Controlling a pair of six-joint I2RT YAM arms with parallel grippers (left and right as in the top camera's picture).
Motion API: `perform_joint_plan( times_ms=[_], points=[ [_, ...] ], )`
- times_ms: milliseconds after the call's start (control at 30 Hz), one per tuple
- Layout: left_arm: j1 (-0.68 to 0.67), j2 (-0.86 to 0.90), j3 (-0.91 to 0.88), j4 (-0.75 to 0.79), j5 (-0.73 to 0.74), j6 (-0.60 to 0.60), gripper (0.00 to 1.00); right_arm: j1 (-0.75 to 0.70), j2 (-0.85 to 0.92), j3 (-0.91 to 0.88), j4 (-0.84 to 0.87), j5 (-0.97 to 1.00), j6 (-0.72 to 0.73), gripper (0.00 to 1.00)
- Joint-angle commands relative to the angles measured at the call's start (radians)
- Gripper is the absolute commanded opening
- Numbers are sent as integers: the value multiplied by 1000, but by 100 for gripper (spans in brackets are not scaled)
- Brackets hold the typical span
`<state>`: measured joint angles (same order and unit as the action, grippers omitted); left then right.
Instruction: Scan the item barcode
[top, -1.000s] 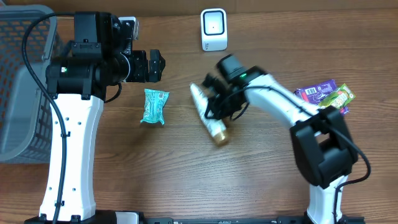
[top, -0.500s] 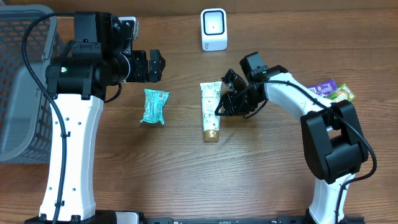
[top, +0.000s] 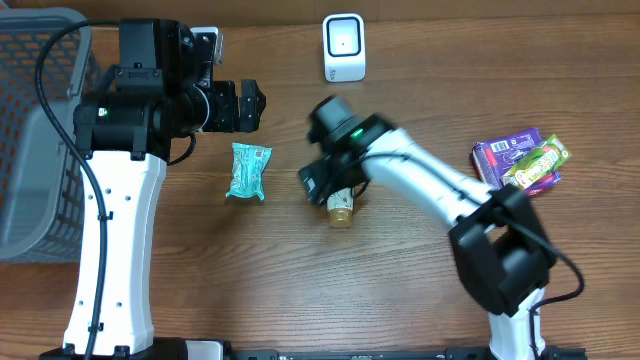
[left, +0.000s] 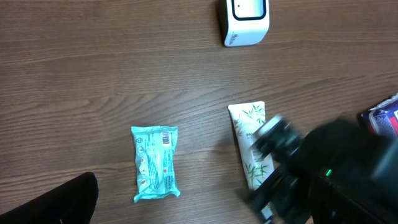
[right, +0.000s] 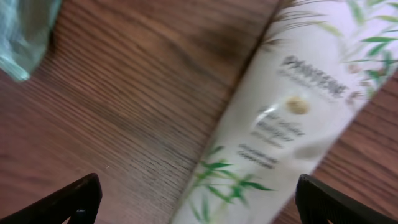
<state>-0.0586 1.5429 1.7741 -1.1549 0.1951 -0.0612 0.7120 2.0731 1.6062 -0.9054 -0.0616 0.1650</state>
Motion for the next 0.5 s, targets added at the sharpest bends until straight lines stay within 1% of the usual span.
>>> perform_joint_plan(
  times_ms=[0,100,200,267,367,400,433,467],
  points=[
    [-1,6,11,1,5,-14,100,64,61,11,-2,324,53,100],
    [-1,6,11,1,5,-14,100,97,84,11,-16,450,51,100],
    [-1,6,11,1,5,-14,100,102,99,11,-28,465,30,100],
    [-1,6,11,1,5,-14,100,100,118,10,-32,473,-13,99],
    [-1,6,11,1,5,-14,100,100,164,10,-52,533,-27,91],
    [-1,6,11,1,5,-14,100,100,176,10,-61,543,-35,85],
    [-1,6,11,1,5,-14,100,100,193,10,-79,560,-36,73],
    [-1,6,11,1,5,-14,100,100,197,10,-85,563,-36,66]
  ],
)
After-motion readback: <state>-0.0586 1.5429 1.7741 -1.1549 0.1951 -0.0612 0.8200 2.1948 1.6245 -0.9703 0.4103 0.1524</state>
